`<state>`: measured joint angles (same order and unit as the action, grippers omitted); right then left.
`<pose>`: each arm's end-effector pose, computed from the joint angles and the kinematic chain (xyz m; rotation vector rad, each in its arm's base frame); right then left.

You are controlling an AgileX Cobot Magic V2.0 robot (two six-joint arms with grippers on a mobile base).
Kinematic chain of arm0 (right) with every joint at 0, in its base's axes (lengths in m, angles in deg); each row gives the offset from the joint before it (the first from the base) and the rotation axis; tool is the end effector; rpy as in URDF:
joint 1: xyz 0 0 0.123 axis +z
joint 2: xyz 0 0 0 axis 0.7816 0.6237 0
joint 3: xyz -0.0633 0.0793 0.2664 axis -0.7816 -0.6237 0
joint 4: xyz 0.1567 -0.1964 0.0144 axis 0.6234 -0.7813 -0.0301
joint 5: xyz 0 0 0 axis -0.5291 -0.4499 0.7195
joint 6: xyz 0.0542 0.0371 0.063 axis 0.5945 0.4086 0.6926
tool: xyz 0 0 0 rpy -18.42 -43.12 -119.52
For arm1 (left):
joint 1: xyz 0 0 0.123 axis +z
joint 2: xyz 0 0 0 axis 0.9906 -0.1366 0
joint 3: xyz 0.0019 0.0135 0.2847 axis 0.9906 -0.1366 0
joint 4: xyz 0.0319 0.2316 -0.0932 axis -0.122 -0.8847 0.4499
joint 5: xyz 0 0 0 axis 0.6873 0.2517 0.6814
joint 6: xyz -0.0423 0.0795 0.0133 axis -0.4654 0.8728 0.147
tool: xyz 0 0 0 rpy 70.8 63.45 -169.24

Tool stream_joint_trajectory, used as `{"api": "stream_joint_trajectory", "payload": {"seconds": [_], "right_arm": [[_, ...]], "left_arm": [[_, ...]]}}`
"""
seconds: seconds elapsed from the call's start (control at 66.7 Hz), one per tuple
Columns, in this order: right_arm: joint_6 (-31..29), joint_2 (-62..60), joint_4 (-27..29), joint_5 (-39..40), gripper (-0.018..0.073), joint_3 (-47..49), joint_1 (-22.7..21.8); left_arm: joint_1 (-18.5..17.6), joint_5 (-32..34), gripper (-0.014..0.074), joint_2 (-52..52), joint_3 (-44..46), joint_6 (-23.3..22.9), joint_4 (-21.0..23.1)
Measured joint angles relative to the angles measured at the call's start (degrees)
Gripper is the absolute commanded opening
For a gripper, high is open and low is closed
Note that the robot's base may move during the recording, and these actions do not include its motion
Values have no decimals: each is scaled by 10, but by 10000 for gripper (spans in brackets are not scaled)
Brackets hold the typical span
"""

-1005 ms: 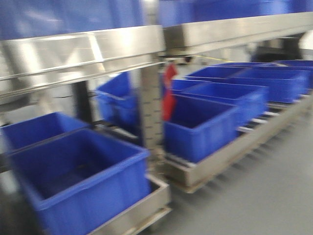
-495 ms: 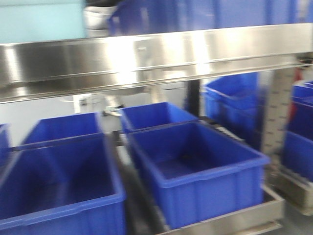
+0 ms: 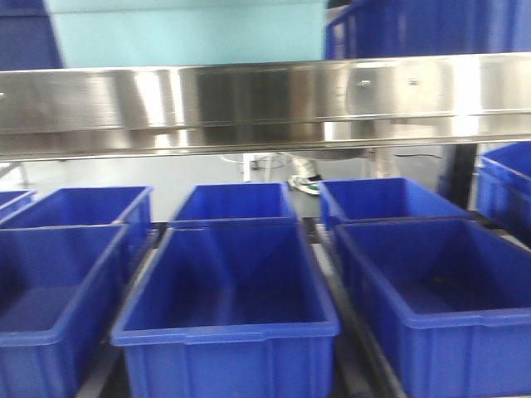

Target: Move two blue bins to right shelf middle

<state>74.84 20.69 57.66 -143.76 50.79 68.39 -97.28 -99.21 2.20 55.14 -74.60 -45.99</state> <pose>0.2725 0.0990 0.5063 -0.3007 2.0315 0.4211 0.2819 -0.0809 0.5248 0.1495 1.9098 -0.3229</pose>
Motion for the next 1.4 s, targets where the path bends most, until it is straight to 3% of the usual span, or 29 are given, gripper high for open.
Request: {"api": "stream_joint_trajectory", "payload": {"seconds": [1.395], "right_arm": [[0, 0, 1, -1, -153, 0, 0]], "left_arm": [[0, 2, -111, 0, 0, 0, 0]]}}
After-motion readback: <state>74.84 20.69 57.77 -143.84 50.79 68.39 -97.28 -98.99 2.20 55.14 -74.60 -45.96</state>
